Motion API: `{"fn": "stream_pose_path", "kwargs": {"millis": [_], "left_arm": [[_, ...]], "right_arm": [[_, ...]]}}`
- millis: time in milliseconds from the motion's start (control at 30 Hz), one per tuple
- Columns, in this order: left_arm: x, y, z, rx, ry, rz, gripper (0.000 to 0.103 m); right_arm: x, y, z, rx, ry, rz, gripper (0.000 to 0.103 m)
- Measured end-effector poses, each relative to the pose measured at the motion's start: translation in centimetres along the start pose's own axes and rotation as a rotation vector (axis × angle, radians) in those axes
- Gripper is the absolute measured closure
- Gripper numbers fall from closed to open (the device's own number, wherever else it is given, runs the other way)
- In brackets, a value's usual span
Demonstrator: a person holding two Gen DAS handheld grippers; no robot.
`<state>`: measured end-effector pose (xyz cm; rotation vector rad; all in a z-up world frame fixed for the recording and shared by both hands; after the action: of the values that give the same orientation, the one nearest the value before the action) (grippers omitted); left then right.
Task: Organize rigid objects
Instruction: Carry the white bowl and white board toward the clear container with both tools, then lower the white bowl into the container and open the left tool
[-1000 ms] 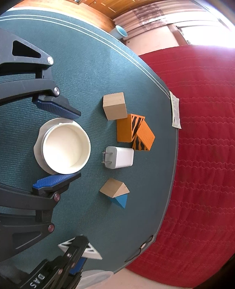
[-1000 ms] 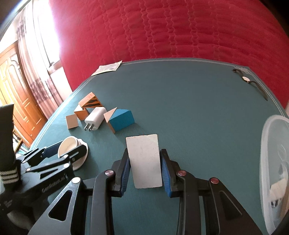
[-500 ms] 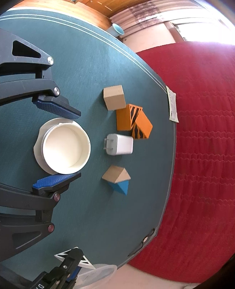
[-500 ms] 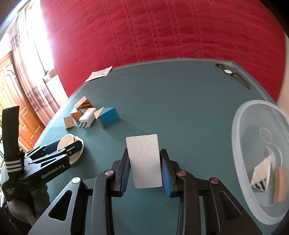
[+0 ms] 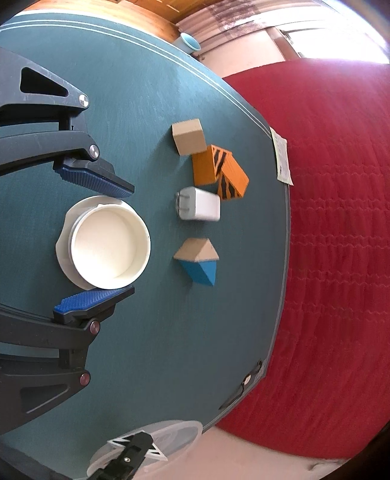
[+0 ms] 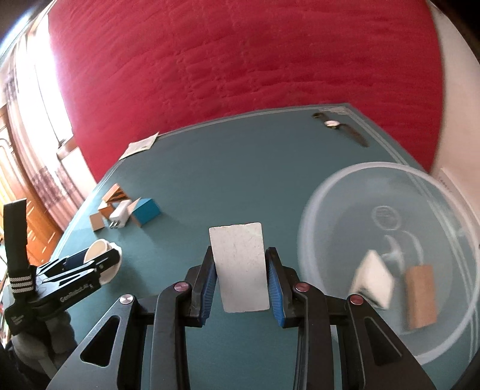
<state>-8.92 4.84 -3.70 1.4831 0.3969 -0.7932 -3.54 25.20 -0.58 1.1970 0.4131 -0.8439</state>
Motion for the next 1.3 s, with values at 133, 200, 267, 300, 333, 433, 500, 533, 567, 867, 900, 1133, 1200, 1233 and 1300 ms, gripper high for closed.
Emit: {"fn": "stream_pose_path", "kwargs": {"millis": [133,200,267,300,333,433,500,533,567,867,900,1133,1200,1233,1300], "left_arm": [[-0.4,0.3,-1.1,0.007,-0.02,-0.007,0.042],[-0.6,0.4,-1.6,0.009,-0.03,-0.009,0.042],[-0.7,0.5,-2.2,0.013,-0.041,-0.011,0.042],[-0.8,0.6,-2.6,0.016,-0.049,-0.011,0.042],[-0.8,0.6,-2.9,0.017,-0.054,-0.012,0.042],[-1.1,0.7,-3.9,0.022,-0.073,-0.013,0.042],[-1.2,0.8,-4.5,0.025,-0.088,-0.014,0.042],[-1.3,0.8,-4.8,0.027,-0.093,-0.013,0.042],[-1.3,0.8,-5.2,0.029,-0.1,-0.012,0.042],[-1.9,1.5,-8.0,0.055,-0.153,-0.021,0.042],[-2.0,1.5,-8.3,0.06,-0.157,-0.022,0.042],[-2.7,2.0,-10.7,0.085,-0.199,-0.039,0.042],[-2.8,2.1,-11.1,0.09,-0.208,-0.042,0.042],[-2.8,2.2,-11.5,0.094,-0.215,-0.043,0.042],[-3.1,2.2,-12.2,0.104,-0.227,-0.046,0.042]], "right_arm": [[-0.9,1.2,-2.6,0.036,-0.032,-0.033,0.07],[-1.2,1.6,-3.8,0.051,-0.049,-0.046,0.07],[-1.6,2.1,-5.2,0.072,-0.066,-0.062,0.07],[-1.8,2.3,-5.8,0.081,-0.073,-0.067,0.07],[-1.9,2.5,-6.4,0.09,-0.081,-0.072,0.07],[-2.3,3.1,-8.6,0.122,-0.109,-0.089,0.07],[-2.5,3.4,-9.7,0.138,-0.122,-0.097,0.07],[-2.6,3.6,-10.3,0.148,-0.13,-0.102,0.07],[-2.7,3.8,-11.0,0.16,-0.139,-0.107,0.07],[-3.3,4.9,-16.2,0.238,-0.215,-0.133,0.07],[-3.3,4.9,-16.5,0.239,-0.224,-0.131,0.07],[-3.4,5.6,-17.9,0.262,-0.232,-0.143,0.069],[-3.5,5.9,-18.0,0.264,-0.225,-0.152,0.069],[-3.5,6.0,-18.1,0.268,-0.22,-0.155,0.069],[-3.4,6.1,-18.2,0.268,-0.221,-0.157,0.069]]}}
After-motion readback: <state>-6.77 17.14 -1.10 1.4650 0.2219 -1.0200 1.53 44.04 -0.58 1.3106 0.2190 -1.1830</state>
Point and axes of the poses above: each gripper's, at about its wrist camera, not at the fingertips, and y roughly against the way its jaws point, z to its left, x to its underside, the point moved 10 cm from there along -y, roughly the way its jaws point, and after that the axes turned 11 degrees about -y, right-handed, at the moved point
